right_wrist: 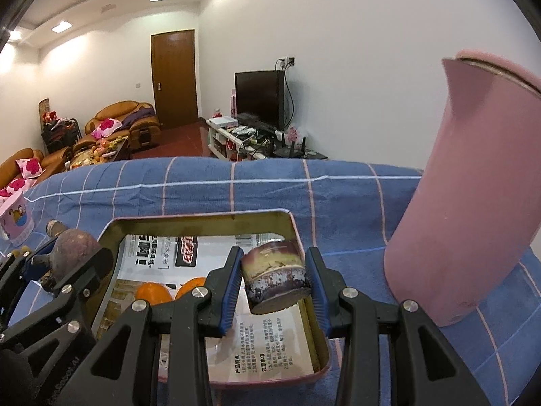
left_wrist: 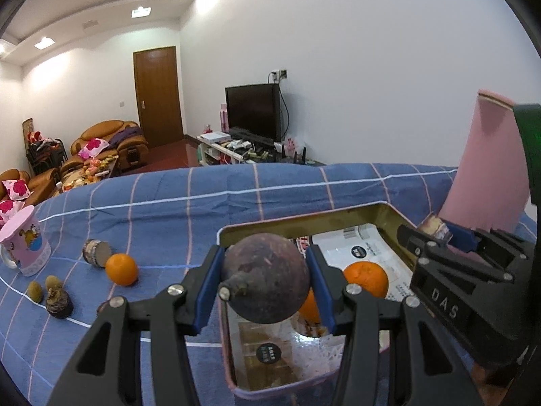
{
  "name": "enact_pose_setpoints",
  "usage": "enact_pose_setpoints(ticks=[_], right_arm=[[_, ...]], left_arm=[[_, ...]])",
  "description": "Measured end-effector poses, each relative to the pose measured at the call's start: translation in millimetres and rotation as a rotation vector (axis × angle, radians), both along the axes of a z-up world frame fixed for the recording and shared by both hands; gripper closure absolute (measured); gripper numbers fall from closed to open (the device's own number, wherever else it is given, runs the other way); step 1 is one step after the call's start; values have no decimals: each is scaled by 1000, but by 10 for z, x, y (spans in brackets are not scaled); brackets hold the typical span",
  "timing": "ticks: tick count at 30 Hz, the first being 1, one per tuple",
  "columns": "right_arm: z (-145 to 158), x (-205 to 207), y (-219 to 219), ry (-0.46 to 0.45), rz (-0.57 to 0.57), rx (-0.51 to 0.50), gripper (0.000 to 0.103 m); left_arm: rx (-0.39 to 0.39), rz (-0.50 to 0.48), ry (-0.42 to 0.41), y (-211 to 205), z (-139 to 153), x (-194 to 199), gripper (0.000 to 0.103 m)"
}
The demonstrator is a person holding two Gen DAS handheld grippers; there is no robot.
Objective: Organize fruits
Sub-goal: 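Carry the can and the purple fruit in both tools over the tin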
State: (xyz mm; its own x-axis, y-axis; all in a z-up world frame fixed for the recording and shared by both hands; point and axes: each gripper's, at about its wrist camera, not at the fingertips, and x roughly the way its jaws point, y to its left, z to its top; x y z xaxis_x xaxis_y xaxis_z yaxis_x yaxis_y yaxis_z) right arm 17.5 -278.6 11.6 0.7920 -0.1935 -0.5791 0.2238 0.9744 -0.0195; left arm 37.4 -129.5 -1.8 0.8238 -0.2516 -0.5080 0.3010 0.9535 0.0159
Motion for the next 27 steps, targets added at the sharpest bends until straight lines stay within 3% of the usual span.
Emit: enact_pose_setpoints(ticks=[12,27], right_arm=[[-165,167,20,88,53,35,63],[-171,171,23,84,78,64,63]], left_arm=[[24,-4,75,-92,-58,131,51],[23,2,108,-108,-84,206,51]])
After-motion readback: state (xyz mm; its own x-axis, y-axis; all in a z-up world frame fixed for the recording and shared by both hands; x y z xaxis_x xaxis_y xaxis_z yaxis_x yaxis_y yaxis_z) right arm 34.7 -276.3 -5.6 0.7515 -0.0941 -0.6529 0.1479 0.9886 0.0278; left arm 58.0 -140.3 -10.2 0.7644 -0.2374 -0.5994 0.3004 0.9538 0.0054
